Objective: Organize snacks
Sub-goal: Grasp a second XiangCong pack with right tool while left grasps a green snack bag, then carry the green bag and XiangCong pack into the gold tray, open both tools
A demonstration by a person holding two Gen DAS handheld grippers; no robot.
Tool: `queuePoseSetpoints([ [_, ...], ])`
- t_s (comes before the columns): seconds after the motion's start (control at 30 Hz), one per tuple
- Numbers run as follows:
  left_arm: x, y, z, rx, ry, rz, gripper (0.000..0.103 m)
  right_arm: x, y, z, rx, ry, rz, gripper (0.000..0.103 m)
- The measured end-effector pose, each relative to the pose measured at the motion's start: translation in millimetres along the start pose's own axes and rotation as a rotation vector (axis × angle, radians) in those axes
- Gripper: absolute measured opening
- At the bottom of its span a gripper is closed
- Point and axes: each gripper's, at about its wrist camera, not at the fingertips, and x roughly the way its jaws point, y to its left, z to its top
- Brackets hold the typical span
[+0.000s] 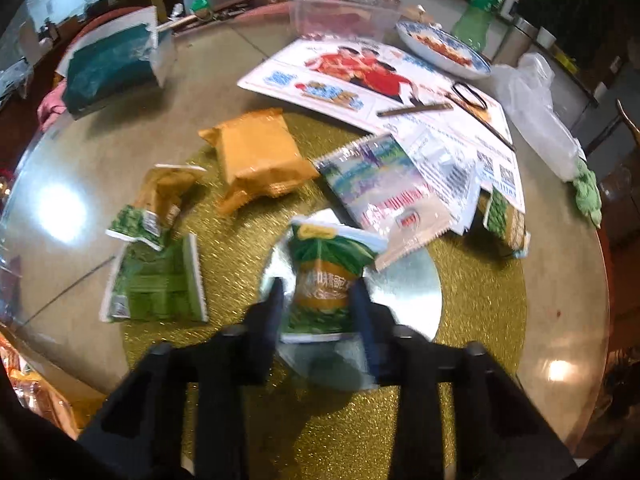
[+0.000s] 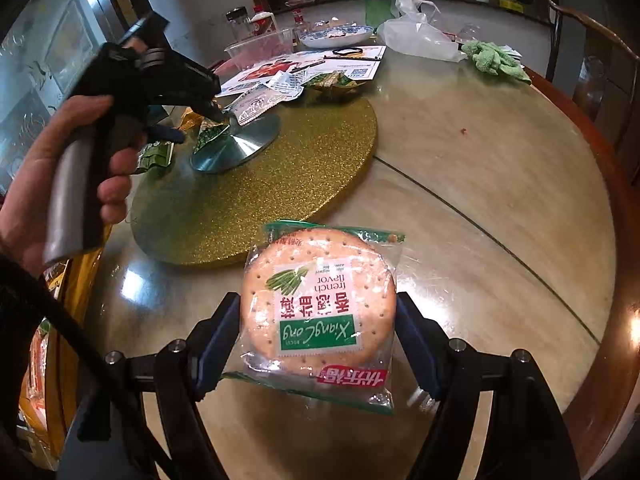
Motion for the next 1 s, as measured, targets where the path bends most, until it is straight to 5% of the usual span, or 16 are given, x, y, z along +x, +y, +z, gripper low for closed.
queuePoseSetpoints([
  [0.1,-7,-2,-7,0.042,-0.041,0.025,0.015,0,2,-2,-0.008,-0.002,-0.008,0.076],
  [0.37,-49,0,-81,0.156,-0.010,-0.049,0.012,-4,7,-9,-0.021,-0.008,0.004,0.075],
  [0.6,-113,45,-185,0.129,-0.019,-0.183,0.012,-11,22,-22,-0.062,0.000,0.031,0.075],
  [0.73,-132,61,-228,0.121,-0.026,-0.192,0.012,-13,32,-29,-0.095,0.001,0.065,0.075],
  [1.0,-172,92,-259,0.081,-0.062,-0.252,0.012,-29,48,-39,-0.074,-0.008,0.215,0.075],
])
